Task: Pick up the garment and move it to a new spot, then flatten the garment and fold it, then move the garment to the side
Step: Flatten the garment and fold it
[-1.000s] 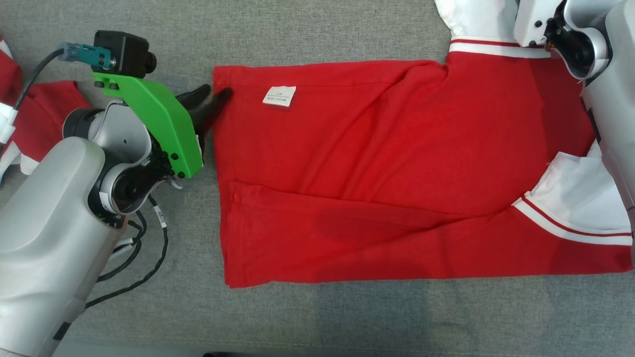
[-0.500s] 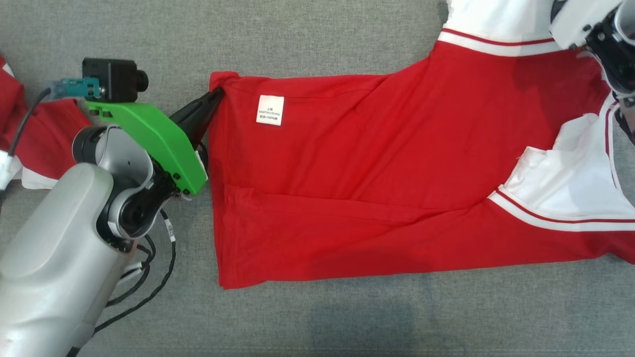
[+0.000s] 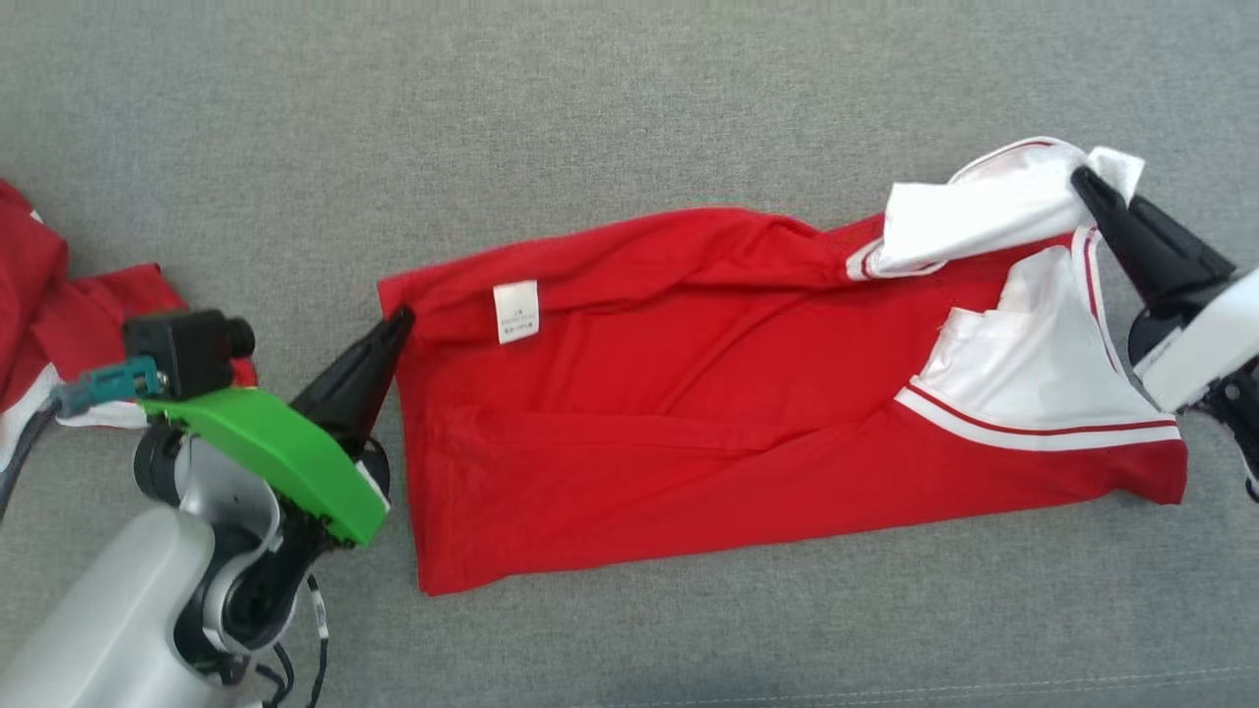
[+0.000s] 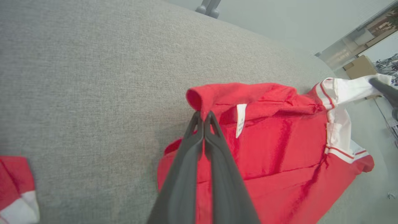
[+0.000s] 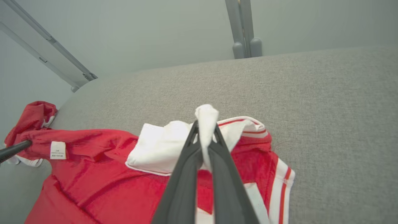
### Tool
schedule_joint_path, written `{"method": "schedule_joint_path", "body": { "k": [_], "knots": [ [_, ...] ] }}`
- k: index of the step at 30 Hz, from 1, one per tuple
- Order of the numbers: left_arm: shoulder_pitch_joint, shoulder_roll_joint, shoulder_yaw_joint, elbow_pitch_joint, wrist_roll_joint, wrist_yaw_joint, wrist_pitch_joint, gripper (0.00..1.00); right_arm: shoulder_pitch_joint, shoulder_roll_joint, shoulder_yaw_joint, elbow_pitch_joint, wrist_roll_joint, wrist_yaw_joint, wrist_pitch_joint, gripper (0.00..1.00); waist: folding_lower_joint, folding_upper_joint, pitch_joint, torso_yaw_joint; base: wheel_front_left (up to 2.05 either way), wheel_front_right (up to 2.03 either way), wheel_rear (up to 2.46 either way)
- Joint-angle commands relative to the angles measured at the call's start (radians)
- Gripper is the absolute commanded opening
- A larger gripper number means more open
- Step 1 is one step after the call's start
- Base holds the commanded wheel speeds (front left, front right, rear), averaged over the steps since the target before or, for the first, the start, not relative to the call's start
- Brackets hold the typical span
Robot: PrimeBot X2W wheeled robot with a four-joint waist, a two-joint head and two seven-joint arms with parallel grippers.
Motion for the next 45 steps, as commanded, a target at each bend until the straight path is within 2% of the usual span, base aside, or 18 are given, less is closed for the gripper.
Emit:
{"method": "schedule_joint_path", "body": {
  "k": [1, 11, 16, 17, 18, 19, 21, 24, 29, 31, 34, 37, 40, 45],
  "knots": [
    [0.037, 0.010, 0.005, -0.014, -0.007, 0.011, -0.015, 0.00, 0.041, 0.001, -0.018, -0.019, 0.002, 0.000, -0.012, 0.00, 0.0000, 0.0000, -0.039, -0.031, 0.00, 0.00, 0.00],
    [0.261, 0.011, 0.056, -0.102, -0.095, 0.061, -0.108, 0.00, 0.320, 0.070, -0.104, -0.146, -0.039, 0.000, -0.004, 0.00, 0.0000, 0.0000, -0.093, -0.056, 0.00, 0.00, 0.00],
    [0.302, 0.010, 0.021, -0.077, -0.085, 0.079, -0.089, 0.00, 0.341, 0.084, -0.103, -0.103, -0.120, 0.000, 0.054, 0.00, 0.0000, 0.0000, -0.098, -0.071, 0.00, 0.00, 0.00],
    [0.310, 0.006, 0.011, -0.066, -0.085, 0.085, -0.081, 0.00, 0.335, 0.079, -0.097, -0.091, -0.145, 0.000, 0.067, 0.31, 0.0000, 0.0000, -0.098, -0.072, 0.00, 0.00, 0.00],
    [0.312, 0.006, 0.001, -0.056, -0.080, 0.090, -0.074, 0.09, 0.324, 0.076, -0.091, -0.084, -0.170, 0.000, 0.074, 1.00, 0.0000, 0.0000, -0.098, -0.074, 0.00, 0.00, 0.00],
    [0.313, 0.009, -0.006, -0.043, -0.071, 0.097, -0.069, 0.30, 0.316, 0.082, -0.094, -0.074, -0.182, 0.000, 0.083, 1.00, 0.0000, 0.0000, -0.098, -0.075, 0.00, 0.00, 0.00],
    [0.312, 0.018, -0.020, -0.026, -0.049, 0.108, -0.063, 1.00, 0.314, 0.083, -0.095, -0.077, -0.182, 0.000, 0.111, 1.00, 0.0000, 0.0000, -0.098, -0.074, 0.00, 0.00, 0.00],
    [0.315, 0.033, -0.027, -0.016, -0.015, 0.136, -0.076, 1.00, 0.312, 0.062, -0.140, -0.095, -0.170, 0.000, 0.155, 1.00, 0.0000, 0.0000, -0.098, -0.071, 0.00, 0.00, 0.00],
    [0.332, 0.089, -0.018, -0.045, 0.105, 0.243, -0.142, 1.00, 0.271, 0.075, -0.248, -0.107, -0.162, 0.000, 0.256, 1.00, 0.0000, 0.0000, -0.092, -0.065, 0.00, 0.00, 0.00],
    [0.328, 0.095, 0.009, -0.069, 0.141, 0.288, -0.197, 1.00, 0.244, 0.087, -0.268, -0.079, -0.190, 0.000, 0.303, 1.00, 0.0000, 0.0000, -0.084, -0.053, 0.00, 0.00, 0.00],
    [0.321, 0.079, 0.033, -0.098, 0.177, 0.322, -0.272, 1.00, 0.199, 0.118, -0.265, -0.022, -0.234, 0.000, 0.370, 1.00, 0.0000, 0.0000, -0.073, -0.022, 0.00, 0.00, 0.00],
    [0.308, 0.059, 0.037, -0.119, 0.214, 0.312, -0.329, 1.00, 0.169, 0.152, -0.262, 0.045, -0.275, 0.000, 0.410, 1.00, 0.0000, 0.0000, -0.064, 0.009, 0.00, 0.00, 0.00],
    [0.306, 0.057, 0.031, -0.116, 0.236, 0.304, -0.347, 1.00, 0.157, 0.156, -0.261, 0.094, -0.313, 0.000, 0.428, 1.00, 0.0000, 0.0000, -0.059, 0.030, 0.00, 0.00, 0.00],
    [0.306, 0.016, 0.051, -0.118, 0.277, 0.263, -0.378, 1.00, 0.148, 0.173, -0.271, 0.196, -0.360, 0.000, 0.452, 1.00, 0.0000, 0.0000, -0.049, 0.069, 0.00, 0.00, 0.00]
  ]
}}
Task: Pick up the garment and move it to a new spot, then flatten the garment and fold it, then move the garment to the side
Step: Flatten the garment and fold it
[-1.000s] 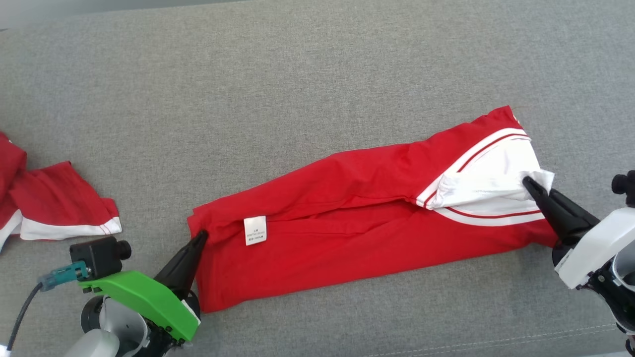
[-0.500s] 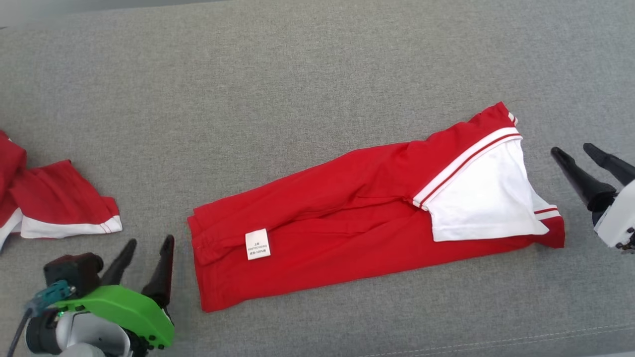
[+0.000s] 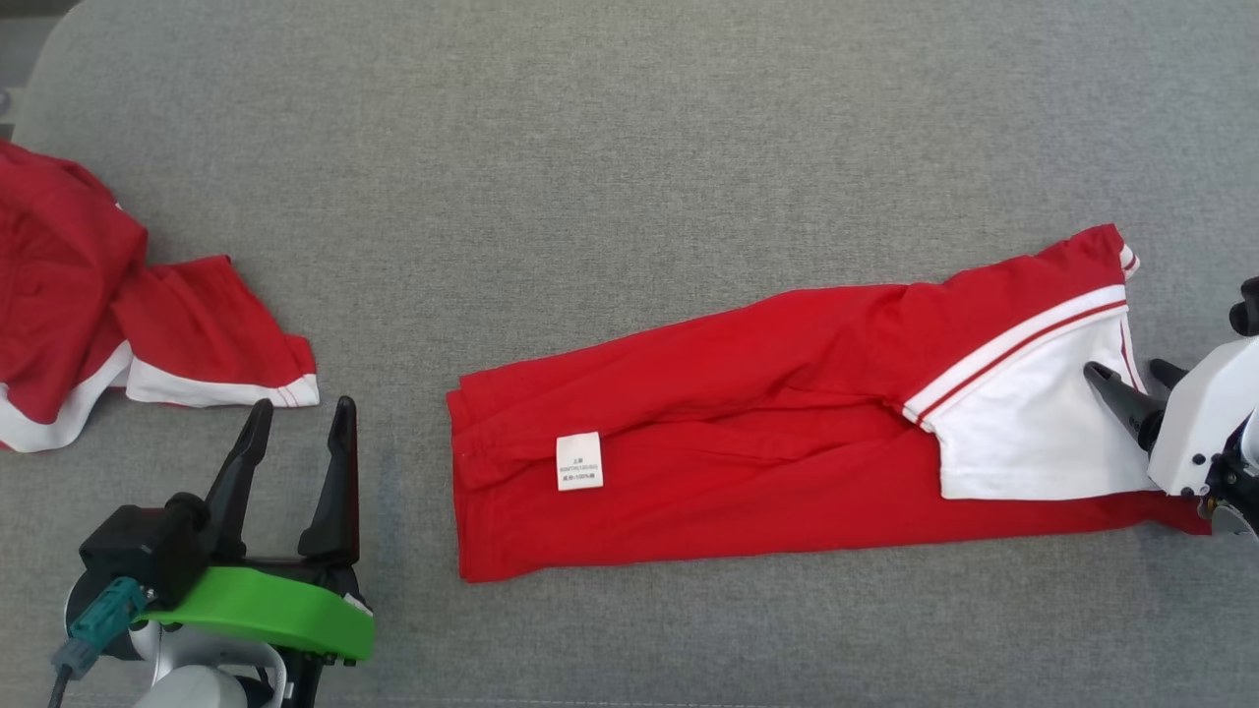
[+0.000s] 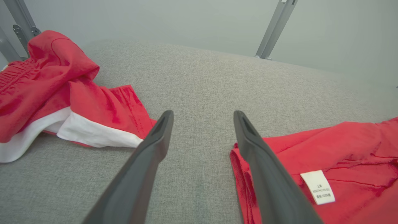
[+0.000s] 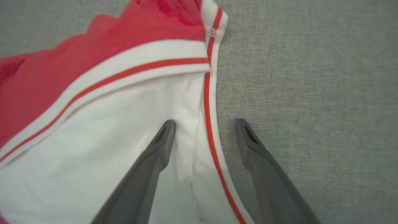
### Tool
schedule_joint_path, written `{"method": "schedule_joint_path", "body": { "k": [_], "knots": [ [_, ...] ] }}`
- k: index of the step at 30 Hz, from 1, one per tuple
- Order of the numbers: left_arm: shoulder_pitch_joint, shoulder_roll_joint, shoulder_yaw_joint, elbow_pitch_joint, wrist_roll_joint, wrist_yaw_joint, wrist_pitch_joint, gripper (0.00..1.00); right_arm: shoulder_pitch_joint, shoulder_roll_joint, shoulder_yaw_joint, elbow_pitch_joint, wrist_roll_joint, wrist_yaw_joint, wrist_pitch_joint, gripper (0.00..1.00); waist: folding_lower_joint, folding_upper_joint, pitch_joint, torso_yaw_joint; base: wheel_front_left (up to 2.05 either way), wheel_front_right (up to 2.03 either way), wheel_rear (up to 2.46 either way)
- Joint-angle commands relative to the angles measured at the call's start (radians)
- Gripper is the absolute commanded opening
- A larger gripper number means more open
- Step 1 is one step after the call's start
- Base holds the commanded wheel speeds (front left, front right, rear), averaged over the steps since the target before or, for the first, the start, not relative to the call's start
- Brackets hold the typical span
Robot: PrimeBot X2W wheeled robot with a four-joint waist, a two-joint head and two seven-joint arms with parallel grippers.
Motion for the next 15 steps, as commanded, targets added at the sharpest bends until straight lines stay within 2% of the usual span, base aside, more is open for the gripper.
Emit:
{"method": "schedule_joint_path", "body": {
  "k": [1, 4, 5, 6, 7, 9, 11, 15],
  "knots": [
    [-0.005, -0.003, 0.002, 0.007, 0.010, -0.011, -0.003, 1.00, -0.006, 0.006, -0.001, 0.013, -0.001, 0.000, 0.008, 1.00, 0.0001, 0.0000, 0.011, 0.022, 0.00, 0.00, 0.00],
    [0.001, -0.025, 0.028, 0.034, 0.045, -0.043, -0.009, 1.00, -0.008, 0.053, 0.017, 0.056, 0.048, 0.001, 0.033, 1.00, 0.0001, 0.0000, 0.010, 0.031, 0.00, 0.00, 0.00],
    [-0.001, -0.033, 0.041, 0.042, 0.067, -0.057, -0.008, 1.00, -0.009, 0.071, 0.028, 0.062, 0.078, 0.002, 0.040, 0.75, 0.0001, 0.0000, 0.007, 0.033, 0.00, 0.00, 0.00],
    [-0.002, -0.056, 0.064, 0.044, 0.074, -0.069, -0.008, 1.00, -0.012, 0.085, 0.034, 0.066, 0.107, 0.004, 0.045, 0.23, 0.0001, 0.0000, 0.004, 0.034, 0.00, 0.00, 0.00],
    [0.010, -0.066, 0.080, 0.062, 0.086, -0.081, -0.008, 1.00, -0.015, 0.095, 0.041, 0.064, 0.143, 0.004, 0.052, 0.00, 0.0001, 0.0000, 0.000, 0.033, 0.00, 0.00, 0.00],
    [0.022, -0.093, 0.121, 0.076, 0.114, -0.118, -0.008, 1.00, -0.017, 0.097, 0.034, 0.061, 0.202, 0.004, 0.059, 0.00, 0.0001, 0.0000, -0.012, 0.027, 0.00, 0.00, 0.00],
    [0.052, -0.128, 0.174, 0.119, 0.143, -0.167, -0.008, 1.00, -0.018, 0.075, -0.023, 0.074, 0.279, 0.000, 0.059, 0.00, 0.0001, 0.0000, -0.036, 0.013, 0.00, 0.00, 0.00],
    [0.087, -0.188, 0.243, 0.166, 0.168, -0.239, -0.008, 1.00, 0.003, 0.033, -0.128, 0.128, 0.323, 0.000, 0.050, 0.00, 0.0001, 0.0000, -0.082, -0.006, 0.00, 0.00, 0.00]
  ]
}}
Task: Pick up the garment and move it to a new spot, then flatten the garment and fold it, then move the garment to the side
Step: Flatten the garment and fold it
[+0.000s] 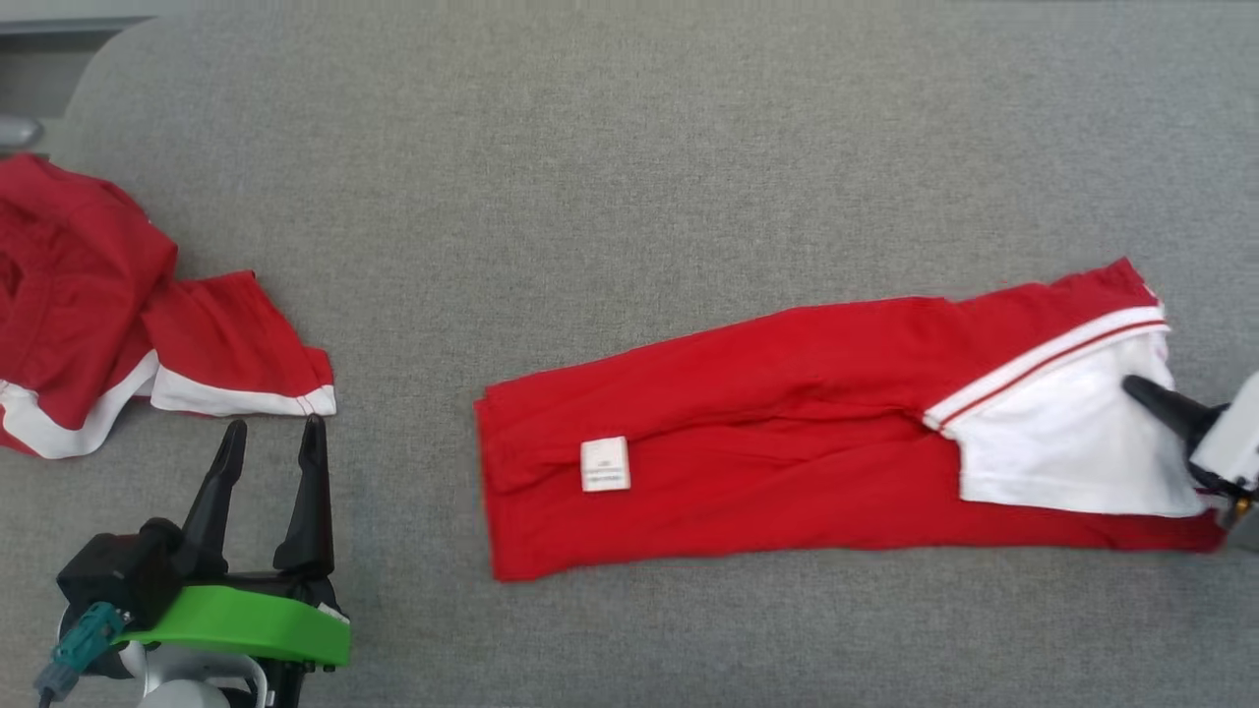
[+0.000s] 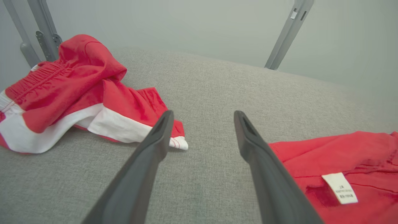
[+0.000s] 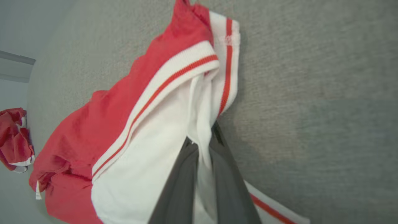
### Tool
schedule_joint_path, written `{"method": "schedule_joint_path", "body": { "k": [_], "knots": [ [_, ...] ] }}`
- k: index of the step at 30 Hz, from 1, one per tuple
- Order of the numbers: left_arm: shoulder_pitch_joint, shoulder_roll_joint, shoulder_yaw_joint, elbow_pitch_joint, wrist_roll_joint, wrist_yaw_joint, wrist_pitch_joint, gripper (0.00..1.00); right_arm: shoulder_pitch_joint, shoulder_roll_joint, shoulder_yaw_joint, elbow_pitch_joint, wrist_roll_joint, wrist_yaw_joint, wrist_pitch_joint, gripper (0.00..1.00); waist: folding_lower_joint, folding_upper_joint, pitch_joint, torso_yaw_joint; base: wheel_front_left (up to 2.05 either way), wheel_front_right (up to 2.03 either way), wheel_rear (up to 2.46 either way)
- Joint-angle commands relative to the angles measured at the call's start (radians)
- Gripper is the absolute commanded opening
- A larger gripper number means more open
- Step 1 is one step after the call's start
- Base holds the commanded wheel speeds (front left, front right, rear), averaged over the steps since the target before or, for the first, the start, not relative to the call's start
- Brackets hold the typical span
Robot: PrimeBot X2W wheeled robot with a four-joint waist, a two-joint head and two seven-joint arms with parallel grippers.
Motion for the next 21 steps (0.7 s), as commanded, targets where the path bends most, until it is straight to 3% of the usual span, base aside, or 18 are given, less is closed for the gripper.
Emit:
{"method": "schedule_joint_path", "body": {
  "k": [1, 7, 11, 15, 20, 21],
  "knots": [
    [0.028, -0.023, 0.029, 0.020, 0.017, -0.031, -0.002, 1.00, 0.028, -0.038, -0.049, 0.030, -0.005, 0.000, -0.008, 0.00, 0.0000, 0.0000, -0.047, -0.025, 0.00, 0.00, 0.00],
    [0.081, -0.088, 0.106, 0.084, 0.065, -0.112, -0.003, 1.00, 0.083, -0.120, -0.236, 0.098, -0.022, 0.000, -0.029, 0.00, 0.0000, 0.0000, -0.114, -0.037, 0.00, 0.00, 0.00],
    [0.108, -0.120, 0.133, 0.109, 0.097, -0.145, -0.003, 1.00, 0.094, -0.067, -0.269, -0.023, 0.024, 0.000, 0.034, 0.00, 0.0000, 0.0000, -0.145, -0.041, 0.00, 0.00, 0.00],
    [0.115, -0.147, 0.153, 0.111, 0.122, -0.165, -0.003, 1.00, 0.123, 0.006, -0.193, -0.217, 0.075, 0.000, 0.130, 0.00, 0.0000, 0.0000, -0.161, -0.046, 0.00, 0.00, 0.00],
    [0.085, -0.156, 0.159, 0.114, 0.153, -0.186, -0.003, 1.00, 0.151, 0.137, -0.007, -0.379, -0.027, 0.000, 0.132, 0.00, 0.0000, 0.0000, -0.150, -0.051, 0.00, 0.00, 0.00],
    [0.085, -0.156, 0.159, 0.114, 0.153, -0.186, -0.003, 1.00, 0.151, 0.137, -0.007, -0.379, -0.027, 0.000, 0.132, 0.00, 0.0000, 0.0000, -0.150, -0.051, 0.00, 0.00, 0.00]
  ]
}}
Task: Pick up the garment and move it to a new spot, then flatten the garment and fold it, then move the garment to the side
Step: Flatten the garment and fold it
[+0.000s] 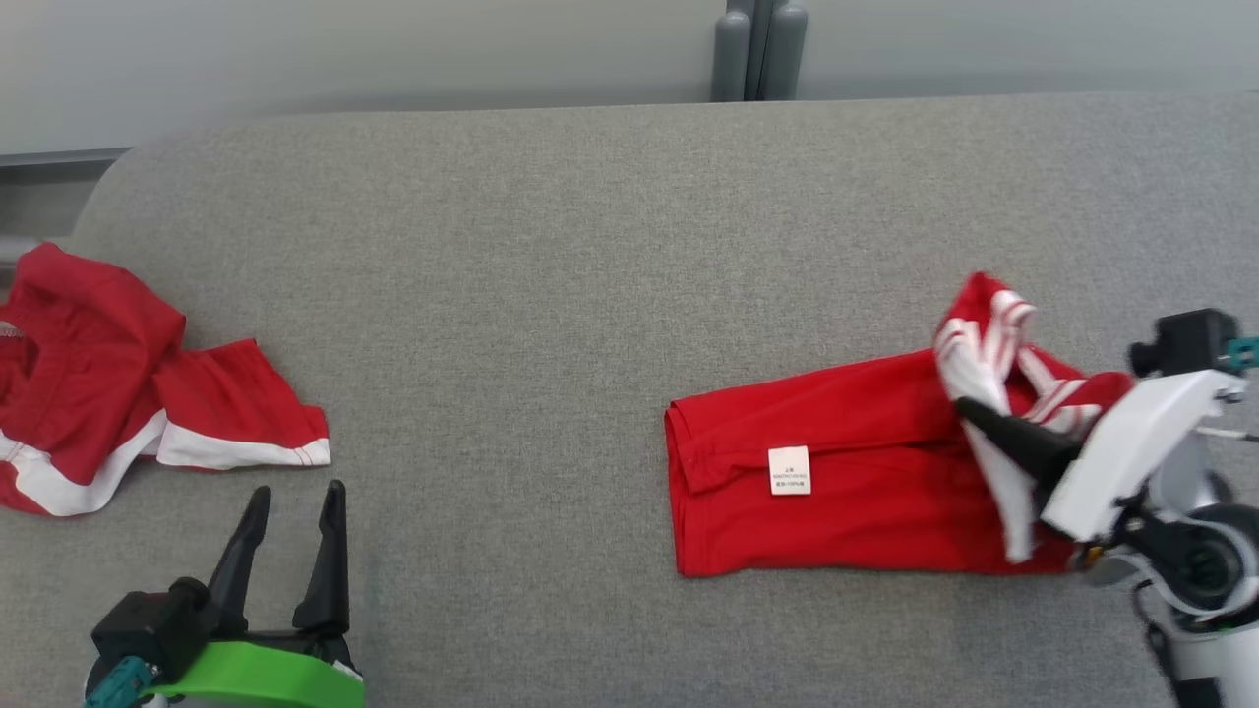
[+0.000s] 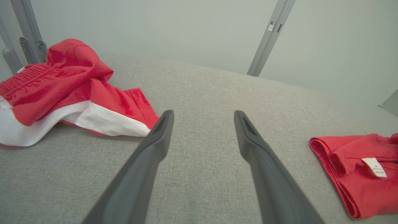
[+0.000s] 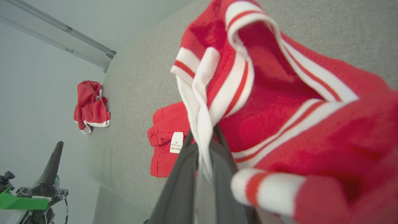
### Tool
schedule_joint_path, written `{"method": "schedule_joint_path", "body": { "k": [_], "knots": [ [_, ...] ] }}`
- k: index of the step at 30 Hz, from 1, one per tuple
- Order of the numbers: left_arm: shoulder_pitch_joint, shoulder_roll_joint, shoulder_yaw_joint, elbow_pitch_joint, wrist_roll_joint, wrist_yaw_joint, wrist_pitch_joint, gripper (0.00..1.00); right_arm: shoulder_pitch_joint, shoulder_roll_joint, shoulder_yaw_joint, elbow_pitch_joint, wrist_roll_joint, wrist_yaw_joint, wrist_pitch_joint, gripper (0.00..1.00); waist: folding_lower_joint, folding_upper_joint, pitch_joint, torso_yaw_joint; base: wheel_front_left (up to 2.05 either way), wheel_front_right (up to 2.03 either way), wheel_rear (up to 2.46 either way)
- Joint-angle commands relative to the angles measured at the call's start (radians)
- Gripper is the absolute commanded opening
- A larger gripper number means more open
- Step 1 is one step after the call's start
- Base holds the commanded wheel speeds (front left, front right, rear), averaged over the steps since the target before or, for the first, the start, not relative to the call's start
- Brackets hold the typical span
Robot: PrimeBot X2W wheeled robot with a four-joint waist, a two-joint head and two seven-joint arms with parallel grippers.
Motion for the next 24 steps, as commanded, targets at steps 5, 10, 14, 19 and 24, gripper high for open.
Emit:
{"method": "schedule_joint_path", "body": {
  "k": [5, 10, 14, 19, 24],
  "knots": [
    [-0.050, -0.017, 0.031, -0.004, 0.032, -0.011, -0.002, 1.00, -0.026, 0.145, 0.154, 0.022, -0.115, 0.000, -0.075, 0.00, 0.0000, 0.0000, 0.034, -0.001, 0.00, 0.00, 0.00],
    [-0.074, -0.024, 0.025, 0.017, 0.048, -0.021, -0.002, 1.00, -0.074, 0.210, 0.271, 0.124, -0.187, 0.000, -0.156, 0.00, 0.0000, 0.0000, 0.047, 0.001, 0.00, 0.00, 0.00],
    [-0.081, -0.027, 0.025, 0.027, 0.052, -0.028, -0.002, 1.00, -0.099, 0.219, 0.328, 0.183, -0.199, 0.000, -0.203, 0.00, 0.0000, 0.0000, 0.050, 0.008, 0.00, 0.00, 0.00],
    [-0.066, -0.028, 0.029, 0.052, 0.048, -0.031, -0.003, 1.00, -0.123, 0.216, 0.405, 0.202, -0.161, 0.001, -0.226, 1.00, 0.0000, 0.0000, 0.041, 0.007, 0.00, 0.00, 0.00],
    [-0.042, -0.022, 0.050, 0.053, 0.040, -0.032, -0.002, 1.00, -0.126, 0.198, 0.381, 0.109, -0.074, 0.000, -0.272, 1.00, 0.0000, 0.0000, 0.032, -0.012, 0.00, 0.00, 0.00]
  ]
}}
